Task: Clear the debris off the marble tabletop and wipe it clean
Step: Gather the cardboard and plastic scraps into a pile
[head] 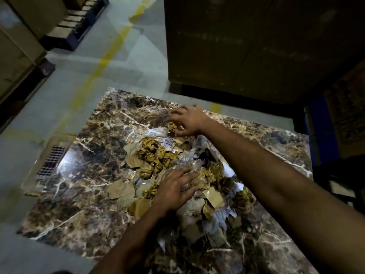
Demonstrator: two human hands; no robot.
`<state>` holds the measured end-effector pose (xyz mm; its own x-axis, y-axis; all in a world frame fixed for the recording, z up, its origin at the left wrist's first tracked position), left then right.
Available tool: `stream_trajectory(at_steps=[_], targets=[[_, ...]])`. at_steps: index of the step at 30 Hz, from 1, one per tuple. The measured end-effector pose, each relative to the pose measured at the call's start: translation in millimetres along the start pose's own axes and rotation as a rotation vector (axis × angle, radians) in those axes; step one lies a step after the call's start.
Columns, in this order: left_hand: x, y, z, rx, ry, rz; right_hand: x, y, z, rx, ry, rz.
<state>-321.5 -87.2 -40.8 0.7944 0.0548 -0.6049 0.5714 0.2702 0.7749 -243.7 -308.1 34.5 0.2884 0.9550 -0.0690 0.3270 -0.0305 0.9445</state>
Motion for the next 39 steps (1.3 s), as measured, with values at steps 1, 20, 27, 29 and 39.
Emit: stream_trajectory(at_steps=[1,20,27,29,39], targets=[[1.7,-1.1,0.0,0.004,0.001,0.003,1.8,-13.0,7.4,0.026,0.065,-0.162],[-4.3,-0.4,-2.2,0.004,0.086,0.049,-57.5,-119.9,-103.1,0.054,-0.300,0.398],[-11.9,5.1,-0.1,0.036,0.105,0.088,-53.7,-90.3,-116.2,0.036,-0.241,1.102],[-11.4,5.4,1.5,0.054,0.134,0.084,-38.9,-74.6,-134.5,0.085,-0.204,1.185],[-18.1,13.2,-6.3,-0.248,0.457,-0.270,76.0,-91.7,-225.1,-0.171,-0.338,0.868]])
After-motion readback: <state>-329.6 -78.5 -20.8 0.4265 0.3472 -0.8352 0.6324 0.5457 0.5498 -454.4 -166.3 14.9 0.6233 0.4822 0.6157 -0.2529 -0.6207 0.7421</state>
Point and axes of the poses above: each hand's wrist, its own z-axis towards the middle knuckle, its own y-axis out of the back of the hand, x = y × z, the point moved 4 cm from there along z, towards the middle knuckle, and after that the axes turned 13 degrees about -y, right-handed, at the moved point
